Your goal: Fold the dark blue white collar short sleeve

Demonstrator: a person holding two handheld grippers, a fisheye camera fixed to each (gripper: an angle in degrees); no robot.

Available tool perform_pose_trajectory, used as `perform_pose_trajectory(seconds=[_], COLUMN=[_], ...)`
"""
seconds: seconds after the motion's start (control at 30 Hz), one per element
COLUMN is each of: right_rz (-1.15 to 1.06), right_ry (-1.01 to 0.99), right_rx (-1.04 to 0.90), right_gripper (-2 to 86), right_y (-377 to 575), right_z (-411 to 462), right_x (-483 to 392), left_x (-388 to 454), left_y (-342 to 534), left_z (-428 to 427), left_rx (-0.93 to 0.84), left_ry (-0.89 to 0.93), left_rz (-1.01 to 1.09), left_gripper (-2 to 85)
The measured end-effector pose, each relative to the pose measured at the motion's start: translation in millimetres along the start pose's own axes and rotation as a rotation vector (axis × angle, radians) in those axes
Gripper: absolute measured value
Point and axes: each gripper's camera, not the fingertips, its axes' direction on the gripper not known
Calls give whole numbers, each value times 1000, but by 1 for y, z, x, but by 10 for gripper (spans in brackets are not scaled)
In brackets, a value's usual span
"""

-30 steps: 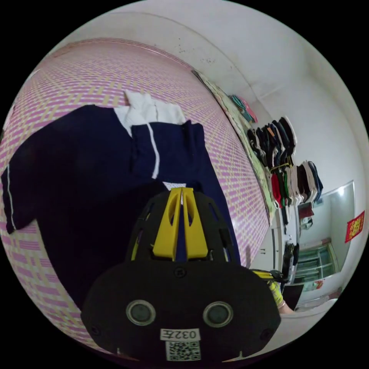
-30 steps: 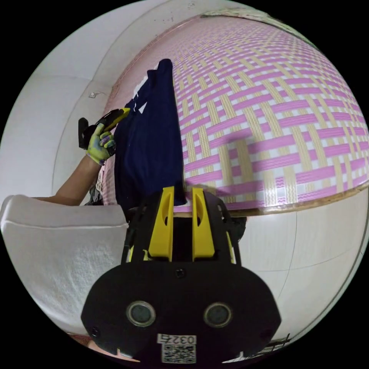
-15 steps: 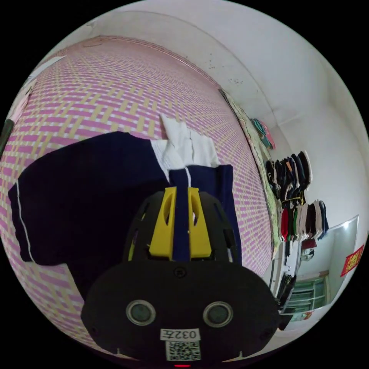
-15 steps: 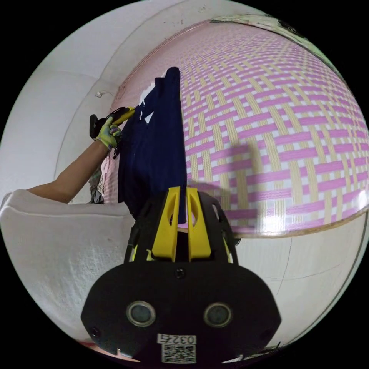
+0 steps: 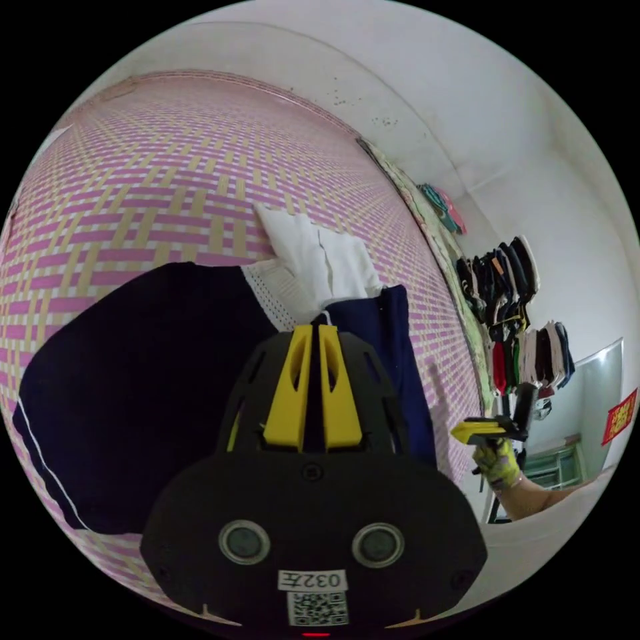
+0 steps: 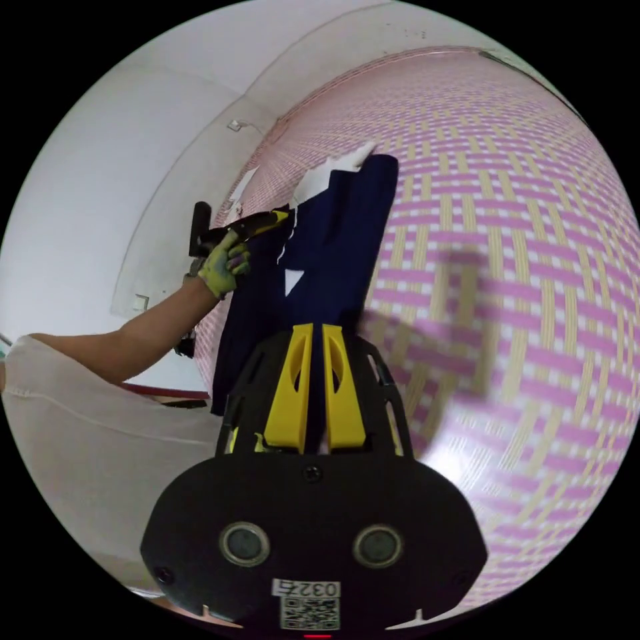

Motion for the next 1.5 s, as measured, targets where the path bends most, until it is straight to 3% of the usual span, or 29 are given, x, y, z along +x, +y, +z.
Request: perform_pose_trajectory(seconds=[0.17, 0.33, 0.43, 0.6, 0.77, 0.9, 1.1, 1.27, 1.4, 1.5], right_rz=[-123, -131, -121, -102, -63, -81, -106, -111, -93, -227], right_ry=[67, 76, 95, 129, 128, 187, 252, 275, 303, 301], right_rx=[-20, 8, 32, 34, 25, -2, -40, -41, -60, 9], right_gripper=[34, 27, 13, -7, -10, -10, -10, -6, 25, 26], right_y=[-101, -194, -221, -241, -256, -268, -285, -294, -302, -284], right_z=[26, 48, 50, 54, 60, 68, 80, 88, 90, 87], right_x=[10, 26, 28, 29, 34, 15, -11, -28, -55, -108], left_x=[12, -25, -28, 8, -3, 0, -5, -9, -25, -18], left_y=[26, 37, 49, 76, 100, 112, 131, 164, 192, 222], left_z=[-45, -19, -28, -53, -37, -30, -44, -62, -69, -101], left_rx=[191, 44, 88, 160, 72, 22, 36, 34, 45, 80], left_ry=[44, -78, -60, -175, 36, -22, 37, 27, 122, 64], left_rz=[-81, -309, -348, -181, -188, -180, -251, -361, -405, -358], left_gripper=[-15, -12, 12, 20, 55, 44, -12, -7, 4, 3])
